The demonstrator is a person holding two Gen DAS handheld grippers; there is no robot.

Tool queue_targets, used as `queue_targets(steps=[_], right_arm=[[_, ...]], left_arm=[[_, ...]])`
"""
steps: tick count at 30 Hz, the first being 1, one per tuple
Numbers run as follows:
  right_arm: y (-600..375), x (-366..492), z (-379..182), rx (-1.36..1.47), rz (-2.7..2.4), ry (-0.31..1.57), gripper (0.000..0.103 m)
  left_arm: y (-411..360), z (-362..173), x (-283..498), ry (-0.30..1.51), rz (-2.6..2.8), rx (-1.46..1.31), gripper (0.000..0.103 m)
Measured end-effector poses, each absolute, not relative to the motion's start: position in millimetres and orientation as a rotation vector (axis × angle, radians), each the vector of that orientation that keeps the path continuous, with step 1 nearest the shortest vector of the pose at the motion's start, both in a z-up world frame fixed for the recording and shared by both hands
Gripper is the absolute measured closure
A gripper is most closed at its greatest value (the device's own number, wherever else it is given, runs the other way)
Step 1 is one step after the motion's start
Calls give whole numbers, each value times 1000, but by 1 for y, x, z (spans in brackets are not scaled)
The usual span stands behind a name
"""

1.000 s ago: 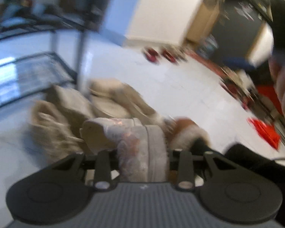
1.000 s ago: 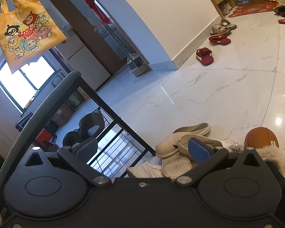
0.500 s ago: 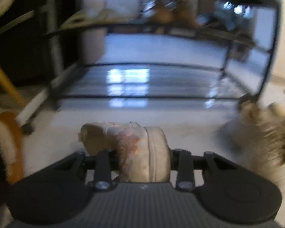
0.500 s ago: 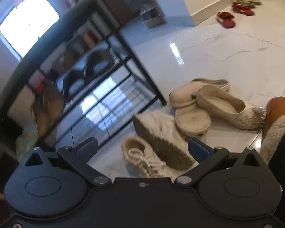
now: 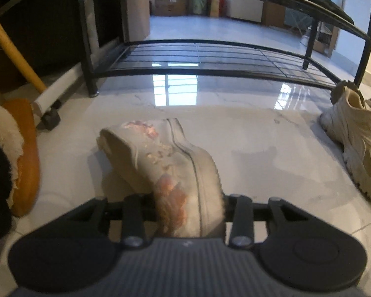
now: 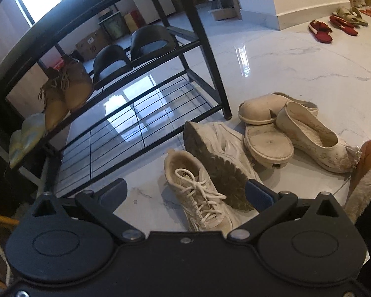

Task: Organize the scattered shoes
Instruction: 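Carry the embroidered shoe to the rack, lower it and open the left tool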

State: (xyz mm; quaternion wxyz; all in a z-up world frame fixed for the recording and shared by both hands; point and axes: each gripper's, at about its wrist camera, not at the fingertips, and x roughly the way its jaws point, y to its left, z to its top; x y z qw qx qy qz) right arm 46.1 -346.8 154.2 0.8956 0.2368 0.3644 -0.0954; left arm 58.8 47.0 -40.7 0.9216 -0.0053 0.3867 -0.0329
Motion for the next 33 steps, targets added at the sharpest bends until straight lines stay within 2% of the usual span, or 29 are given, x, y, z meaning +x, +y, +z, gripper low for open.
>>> queue_targets(steps=[12,21,24,25,26,27,33], right_arm=[[-330,58,147,453,-223,807,0],[-322,63,149,408,-239,806,0],[-319,65,150,392,-244,806,0],[-318,65,150,387,-246,806,0],[-317,65,151,378,-253,803,0],[-318,66,144,363,-264,798,0],[-315,51,146,243,-310,744,0]], left_arm=[[66,-54,57,823,-75,-58,62],[76,-60,56,859,-53,-117,55],[81,-61,57,898,-46,-152,45],[83,-60,57,915,-42,-169,33],[85,-60,58,932,-39,-187,15],[87,-58,57,942,-28,-197,10],[89,-36,44,929,-29,-140,6]])
